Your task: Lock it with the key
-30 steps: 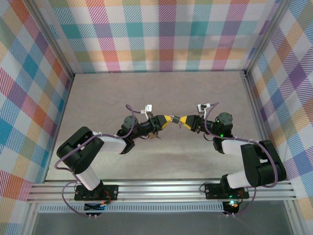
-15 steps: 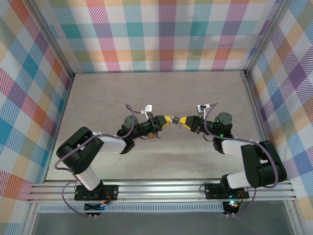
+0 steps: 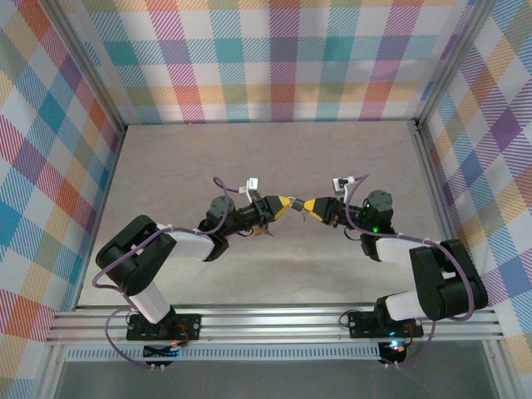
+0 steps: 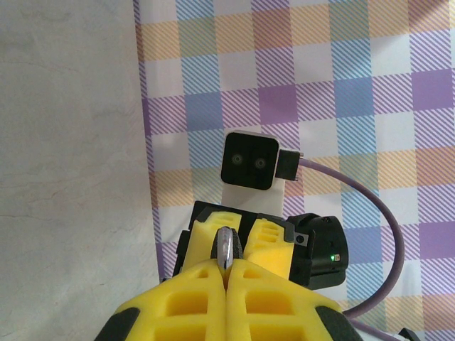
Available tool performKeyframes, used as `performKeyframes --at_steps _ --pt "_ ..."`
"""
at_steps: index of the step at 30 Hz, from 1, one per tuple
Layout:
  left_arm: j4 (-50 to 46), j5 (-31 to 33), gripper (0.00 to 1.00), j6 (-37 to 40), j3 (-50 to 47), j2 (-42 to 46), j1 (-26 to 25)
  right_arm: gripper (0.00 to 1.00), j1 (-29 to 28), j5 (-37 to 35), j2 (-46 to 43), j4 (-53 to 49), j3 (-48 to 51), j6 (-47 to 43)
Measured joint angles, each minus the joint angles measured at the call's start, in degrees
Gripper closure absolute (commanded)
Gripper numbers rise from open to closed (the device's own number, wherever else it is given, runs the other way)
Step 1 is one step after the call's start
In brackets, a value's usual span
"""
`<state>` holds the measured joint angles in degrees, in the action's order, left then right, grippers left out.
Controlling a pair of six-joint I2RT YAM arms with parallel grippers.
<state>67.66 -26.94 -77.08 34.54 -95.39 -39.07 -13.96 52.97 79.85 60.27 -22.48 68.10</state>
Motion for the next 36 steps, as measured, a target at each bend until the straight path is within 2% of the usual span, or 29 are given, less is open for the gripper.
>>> performKeyframes --at_steps 23,36 --pt "-0.44 0.17 1.0 0.2 0.0 0.74 0.15 1.0 -0.37 -0.87 -0.31 0.66 -0.13 -0.57" --pt "0.07 1.29 1.0 0.2 0.0 0.74 0.15 1.0 -0.7 -1.44 1.38 3.98 -0.13 0.7"
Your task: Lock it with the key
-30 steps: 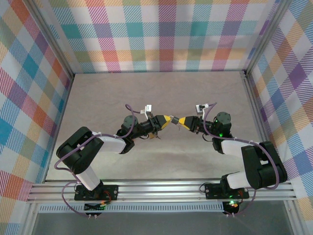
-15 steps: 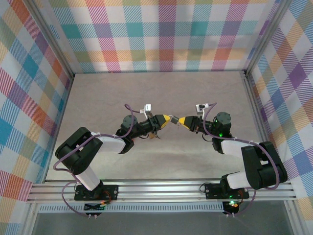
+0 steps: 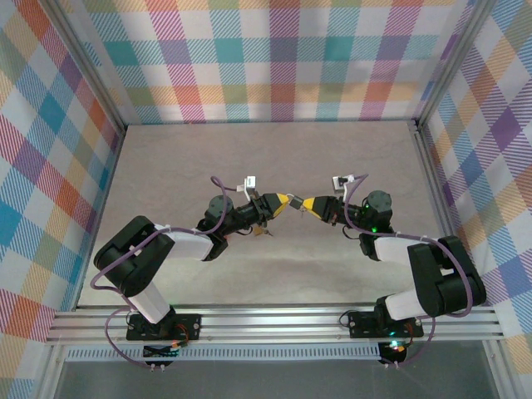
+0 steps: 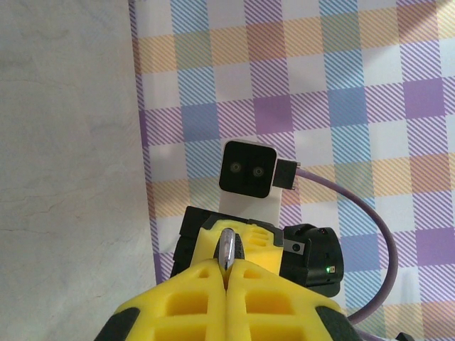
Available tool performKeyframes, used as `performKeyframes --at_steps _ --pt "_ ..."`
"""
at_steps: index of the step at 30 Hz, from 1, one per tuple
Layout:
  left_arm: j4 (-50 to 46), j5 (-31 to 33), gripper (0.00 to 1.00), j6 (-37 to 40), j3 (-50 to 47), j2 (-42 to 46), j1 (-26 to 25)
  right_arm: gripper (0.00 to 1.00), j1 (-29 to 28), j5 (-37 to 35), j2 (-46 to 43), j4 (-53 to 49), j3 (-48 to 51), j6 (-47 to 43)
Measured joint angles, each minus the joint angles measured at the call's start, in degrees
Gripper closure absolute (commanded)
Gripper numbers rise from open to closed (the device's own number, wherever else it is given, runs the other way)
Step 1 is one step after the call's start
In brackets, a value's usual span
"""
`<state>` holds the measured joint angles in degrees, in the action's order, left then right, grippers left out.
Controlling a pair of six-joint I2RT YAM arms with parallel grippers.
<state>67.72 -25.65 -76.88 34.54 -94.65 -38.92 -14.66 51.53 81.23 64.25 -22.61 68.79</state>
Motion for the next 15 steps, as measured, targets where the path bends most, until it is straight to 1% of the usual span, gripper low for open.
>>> performKeyframes --at_steps 15 --pt "1.7 1.92 1.0 0.13 -0.22 0.0 -0.33 1.0 -0.44 -0.9 0.0 1.57 0.02 0.0"
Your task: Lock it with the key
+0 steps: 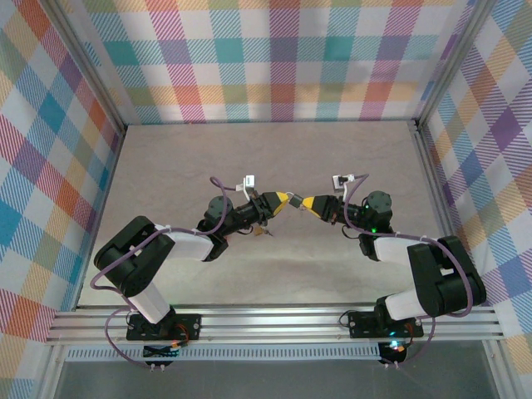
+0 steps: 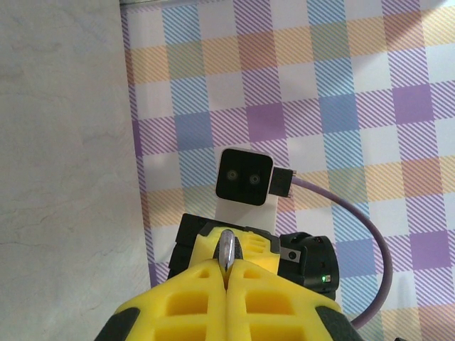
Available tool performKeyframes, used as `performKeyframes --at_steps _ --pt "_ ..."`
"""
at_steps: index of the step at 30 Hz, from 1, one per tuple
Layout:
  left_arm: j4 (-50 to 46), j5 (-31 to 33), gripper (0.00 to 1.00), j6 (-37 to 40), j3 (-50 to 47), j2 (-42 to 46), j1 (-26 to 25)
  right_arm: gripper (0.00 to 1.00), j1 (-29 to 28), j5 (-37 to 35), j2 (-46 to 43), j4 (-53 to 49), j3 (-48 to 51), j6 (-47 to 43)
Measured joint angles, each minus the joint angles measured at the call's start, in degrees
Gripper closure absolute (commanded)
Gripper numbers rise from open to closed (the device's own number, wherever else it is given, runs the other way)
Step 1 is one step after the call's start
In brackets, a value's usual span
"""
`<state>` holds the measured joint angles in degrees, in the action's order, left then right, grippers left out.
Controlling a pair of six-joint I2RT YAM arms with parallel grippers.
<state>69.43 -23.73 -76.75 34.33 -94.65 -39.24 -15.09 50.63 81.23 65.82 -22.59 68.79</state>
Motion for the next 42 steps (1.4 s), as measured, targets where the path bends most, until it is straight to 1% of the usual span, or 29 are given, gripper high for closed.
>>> performKeyframes --at_steps 13,25,32,42 --pt "0.11 2.45 1.0 0.35 -0.39 0.13 -0.28 1.0 -0.07 -0.5 -0.04 -0.35 0.13 -0.04" --pt "-0.07 5.11 1.0 2.32 -2.4 3.17 -0.87 1.0 -0.7 -0.92 -0.72 -0.2 0.39 -0.11" --pt "-0.26 8.44 1.0 4.2 -3.56 5.97 -0.85 1.0 -0.72 -0.9 -1.14 0.7 0.42 -0.13" --pt "-0.26 8.9 1.0 4.61 -3.87 6.58 -0.85 1.0 -0.74 -0.66 -1.4 0.59 0.42 -0.28"
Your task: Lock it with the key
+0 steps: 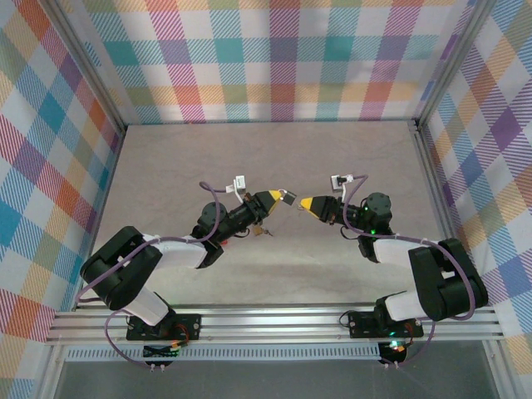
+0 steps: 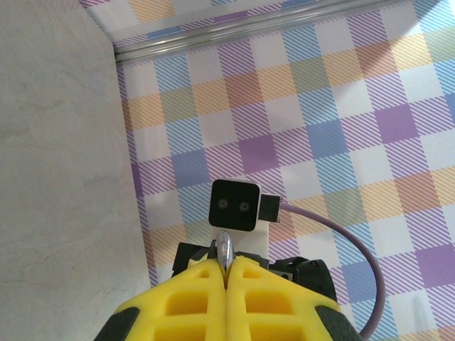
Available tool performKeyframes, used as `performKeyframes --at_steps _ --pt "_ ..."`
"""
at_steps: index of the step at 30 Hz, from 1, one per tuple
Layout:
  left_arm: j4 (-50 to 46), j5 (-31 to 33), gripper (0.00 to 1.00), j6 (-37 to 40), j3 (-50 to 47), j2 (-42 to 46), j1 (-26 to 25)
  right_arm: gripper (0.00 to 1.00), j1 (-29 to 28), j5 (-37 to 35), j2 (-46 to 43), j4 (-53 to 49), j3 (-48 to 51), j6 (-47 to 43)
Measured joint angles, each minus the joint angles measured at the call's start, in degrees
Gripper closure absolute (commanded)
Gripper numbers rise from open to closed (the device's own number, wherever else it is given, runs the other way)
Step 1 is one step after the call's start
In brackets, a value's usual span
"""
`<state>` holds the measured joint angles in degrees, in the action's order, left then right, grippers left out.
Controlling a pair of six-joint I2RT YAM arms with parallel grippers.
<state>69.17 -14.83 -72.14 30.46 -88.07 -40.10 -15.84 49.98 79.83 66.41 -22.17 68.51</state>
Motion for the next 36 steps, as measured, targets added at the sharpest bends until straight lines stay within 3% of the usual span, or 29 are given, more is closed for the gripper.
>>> performKeyframes --at_steps 12,19,26,30,36 --pt "2.14 2.29 1.0 -0.28 -0.76 3.8 4.04 1.0 0.11 0.2 -5.7 -10.03 0.72 -3.98" --pt "-0.63 -1.27 1.0 -0.11 -1.22 4.2 7.52 1.0 0.5 -1.57 -16.37 -24.61 0.5 -11.61" --pt "-20.96 -6.69 1.0 9.4 4.83 10.01 7.65 1.0 1.68 -7.02 -26.73 -41.46 -1.2 -19.21" --pt "-33.9 -7.23 1.0 17.11 9.66 13.84 7.54 1.0 2.67 -10.69 -31.56 -49.29 -1.92 -22.1" --pt "-45.77 -7.69 1.0 23.69 13.25 14.03 7.1 1.0 2.99 -18.27 -38.34 -60.02 -3.69 -25.81"
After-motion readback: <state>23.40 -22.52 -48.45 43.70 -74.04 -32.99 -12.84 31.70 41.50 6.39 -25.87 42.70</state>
